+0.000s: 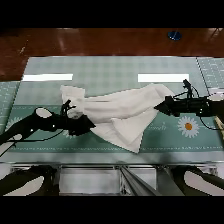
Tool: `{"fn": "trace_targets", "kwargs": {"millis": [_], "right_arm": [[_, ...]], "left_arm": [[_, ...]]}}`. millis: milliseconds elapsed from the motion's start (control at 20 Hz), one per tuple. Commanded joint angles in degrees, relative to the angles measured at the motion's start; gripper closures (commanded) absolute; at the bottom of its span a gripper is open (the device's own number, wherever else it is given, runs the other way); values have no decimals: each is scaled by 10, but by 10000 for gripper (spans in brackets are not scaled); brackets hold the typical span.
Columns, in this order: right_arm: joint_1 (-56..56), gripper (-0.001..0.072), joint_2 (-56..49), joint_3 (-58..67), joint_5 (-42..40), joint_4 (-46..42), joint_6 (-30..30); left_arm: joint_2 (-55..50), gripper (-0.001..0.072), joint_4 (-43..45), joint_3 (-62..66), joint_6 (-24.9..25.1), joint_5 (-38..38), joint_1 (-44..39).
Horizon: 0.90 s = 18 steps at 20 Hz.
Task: Fold the shirts.
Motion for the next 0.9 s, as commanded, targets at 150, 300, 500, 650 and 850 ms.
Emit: {"fn": "trace_targets", "kwargs": {"millis": [150,300,500,650,850], "right_arm": [[0,690,0,1,4,6,1],[-5,690,1,10,40,34,-6],[-33,690,39,123,125,103,-16],[-62,690,95,240,145,119,7],[-111,690,189,362,153,95,21]], "left_arm": [[-32,674,-28,23,7,68,-86],[-30,684,-28,68,43,31,-71],[-18,684,-13,126,48,-18,-9],[5,684,-13,143,56,-48,44],[115,684,-13,214,64,-102,148]]}}
